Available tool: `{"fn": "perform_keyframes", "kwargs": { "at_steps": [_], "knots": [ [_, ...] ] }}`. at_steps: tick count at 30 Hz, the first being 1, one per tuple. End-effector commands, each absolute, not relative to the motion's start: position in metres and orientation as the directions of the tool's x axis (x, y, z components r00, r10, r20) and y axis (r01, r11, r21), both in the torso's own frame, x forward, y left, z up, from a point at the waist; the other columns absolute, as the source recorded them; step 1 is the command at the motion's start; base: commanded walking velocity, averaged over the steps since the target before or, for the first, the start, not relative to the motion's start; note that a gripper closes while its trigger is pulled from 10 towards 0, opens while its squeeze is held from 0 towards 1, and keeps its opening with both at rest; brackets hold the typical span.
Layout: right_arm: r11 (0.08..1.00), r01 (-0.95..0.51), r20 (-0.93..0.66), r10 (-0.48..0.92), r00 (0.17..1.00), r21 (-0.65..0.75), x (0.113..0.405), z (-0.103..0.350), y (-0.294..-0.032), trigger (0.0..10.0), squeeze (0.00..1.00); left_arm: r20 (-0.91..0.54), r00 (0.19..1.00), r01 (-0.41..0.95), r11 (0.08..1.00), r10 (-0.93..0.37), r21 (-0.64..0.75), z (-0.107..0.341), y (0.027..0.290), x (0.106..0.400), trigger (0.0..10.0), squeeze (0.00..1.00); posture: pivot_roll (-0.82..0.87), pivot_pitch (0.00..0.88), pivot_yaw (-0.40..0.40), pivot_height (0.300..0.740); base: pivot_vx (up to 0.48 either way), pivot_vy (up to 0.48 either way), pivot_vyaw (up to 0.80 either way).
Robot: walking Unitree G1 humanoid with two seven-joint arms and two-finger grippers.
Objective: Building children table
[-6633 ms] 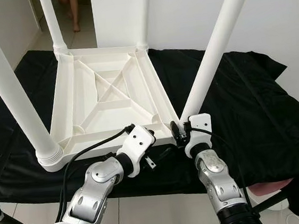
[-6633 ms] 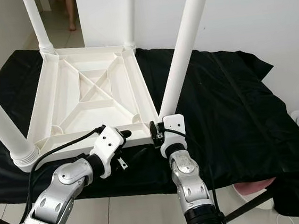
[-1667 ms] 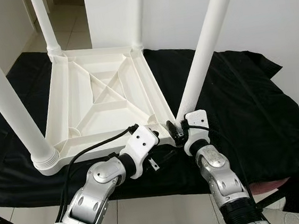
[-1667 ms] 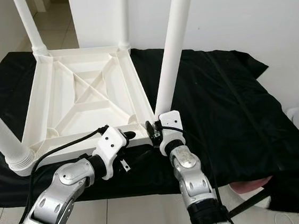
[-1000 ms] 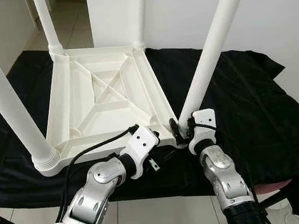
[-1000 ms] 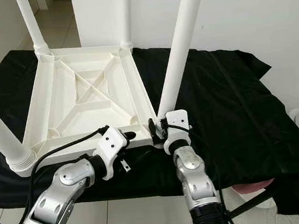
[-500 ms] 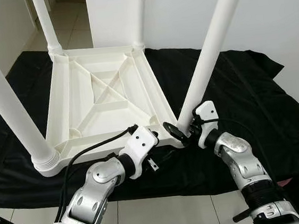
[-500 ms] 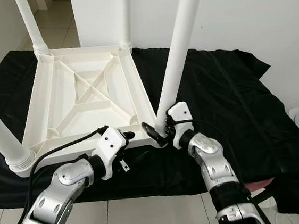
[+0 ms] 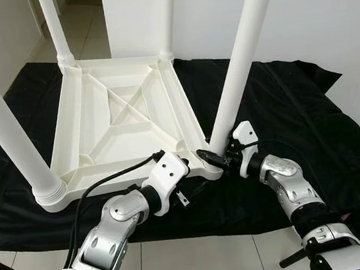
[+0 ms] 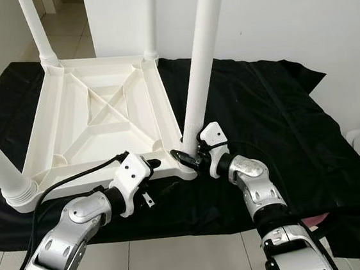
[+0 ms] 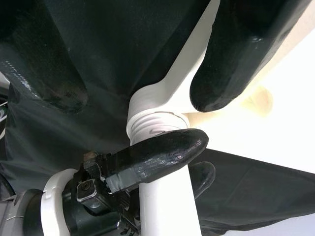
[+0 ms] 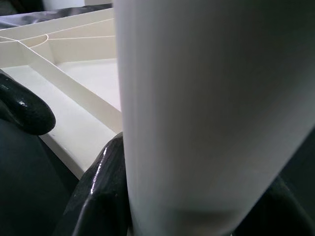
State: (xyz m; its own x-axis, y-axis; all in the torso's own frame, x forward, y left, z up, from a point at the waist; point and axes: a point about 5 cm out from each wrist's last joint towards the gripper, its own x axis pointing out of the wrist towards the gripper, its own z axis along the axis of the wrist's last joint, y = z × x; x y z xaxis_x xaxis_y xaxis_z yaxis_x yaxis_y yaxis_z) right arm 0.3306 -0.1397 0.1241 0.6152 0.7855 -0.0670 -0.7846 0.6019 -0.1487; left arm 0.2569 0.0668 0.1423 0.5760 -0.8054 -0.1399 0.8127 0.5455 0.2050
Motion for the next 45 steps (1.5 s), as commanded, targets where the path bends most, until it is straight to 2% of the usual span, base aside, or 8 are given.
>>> {"fn": "perform_keyframes", "kwargs": {
  "at_steps": [1, 3, 4, 21, 32, 41, 42, 45],
  "knots": [
    [0.577, -0.805, -0.132, 0.795, 0.593, -0.138, 0.327, 0.112, -0.142, 0.0, 0.00, -0.137, 0.583, 0.807, 0.552, -0.801, 0.209, 0.143, 0.067, 0.256, 10.0, 0.00, 0.02, 0.000, -0.095, 0.740, 0.000, 0.000, 0.00],
    [0.589, -0.796, -0.122, 0.788, 0.604, -0.139, 0.327, 0.112, -0.145, 0.0, 0.00, -0.136, 0.582, 0.808, 0.552, -0.802, 0.207, 0.143, 0.066, 0.256, 10.0, 0.00, 0.01, 0.000, -0.094, 0.740, 0.000, 0.000, 0.00],
    [0.609, -0.781, -0.117, 0.773, 0.623, -0.137, 0.329, 0.112, -0.146, 10.0, 0.00, -0.136, 0.581, 0.809, 0.551, -0.802, 0.206, 0.143, 0.066, 0.255, 10.0, 0.00, 0.01, 0.000, -0.094, 0.740, 0.000, 0.000, 0.00],
    [0.937, -0.347, -0.027, 0.346, 0.938, -0.052, 0.329, 0.109, -0.145, 10.0, 0.00, -0.139, 0.572, 0.816, 0.542, -0.808, 0.201, 0.142, 0.065, 0.254, 10.0, 0.00, 0.00, 0.000, -0.097, 0.740, 0.000, 0.000, 0.00],
    [0.996, 0.029, 0.018, -0.028, 0.999, -0.088, 0.302, 0.110, -0.133, 10.0, 0.00, -0.143, 0.563, 0.822, 0.534, -0.814, 0.199, 0.140, 0.063, 0.252, 10.0, 0.00, 0.00, 0.000, -0.108, 0.740, 0.000, 0.000, 0.00],
    [0.996, 0.065, 0.015, -0.064, 0.998, -0.056, 0.301, 0.113, -0.136, 10.0, 0.00, -0.145, 0.562, 0.823, 0.532, -0.815, 0.198, 0.140, 0.063, 0.251, 10.0, 0.00, 0.00, 0.000, -0.109, 0.740, 0.000, 0.000, 0.00],
    [0.998, 0.052, 0.023, -0.051, 0.998, -0.043, 0.301, 0.114, -0.135, 10.0, 1.00, -0.145, 0.561, 0.823, 0.532, -0.815, 0.199, 0.140, 0.063, 0.251, 10.0, 0.00, 0.00, 0.000, -0.110, 0.740, 0.000, 0.000, 0.00],
    [1.000, 0.006, 0.054, -0.005, 0.999, -0.022, 0.300, 0.119, -0.133, 10.0, 1.00, -0.144, 0.561, 0.823, 0.532, -0.815, 0.200, 0.140, 0.063, 0.251, 10.0, 0.00, 0.00, 0.000, -0.110, 0.740, 0.000, 0.000, 0.00]
  ]
}}
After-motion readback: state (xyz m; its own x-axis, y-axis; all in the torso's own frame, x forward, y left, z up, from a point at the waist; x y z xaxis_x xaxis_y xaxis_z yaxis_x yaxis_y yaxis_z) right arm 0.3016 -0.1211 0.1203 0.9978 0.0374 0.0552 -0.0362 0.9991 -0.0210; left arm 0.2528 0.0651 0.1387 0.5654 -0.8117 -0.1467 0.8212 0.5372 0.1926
